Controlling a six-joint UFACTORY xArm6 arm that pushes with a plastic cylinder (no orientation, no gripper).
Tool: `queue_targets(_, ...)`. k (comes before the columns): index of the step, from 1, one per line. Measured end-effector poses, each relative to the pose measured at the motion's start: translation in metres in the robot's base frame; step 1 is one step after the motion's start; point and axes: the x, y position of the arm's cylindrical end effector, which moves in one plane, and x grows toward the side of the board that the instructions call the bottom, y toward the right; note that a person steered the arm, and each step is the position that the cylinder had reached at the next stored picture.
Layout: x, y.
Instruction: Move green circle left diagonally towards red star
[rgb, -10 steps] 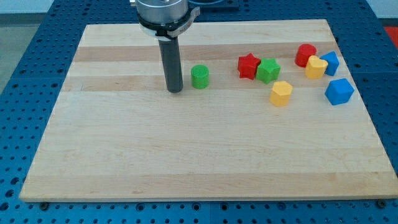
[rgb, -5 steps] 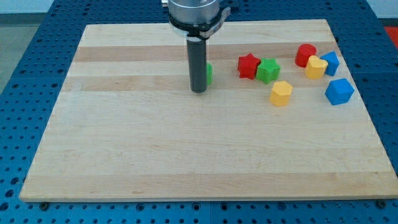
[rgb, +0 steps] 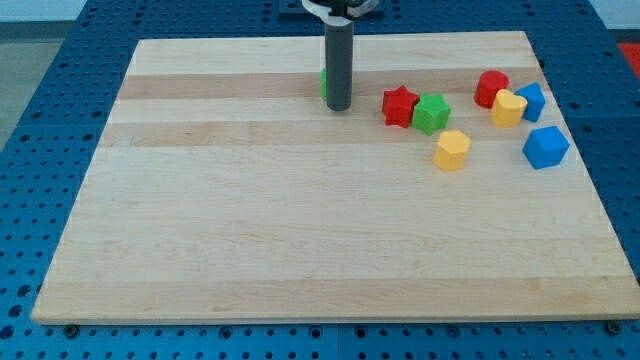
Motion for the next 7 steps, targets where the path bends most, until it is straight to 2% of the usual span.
queue_targets(4, -0.011, -0.006)
queue_targets(7, -0.022, -0.066)
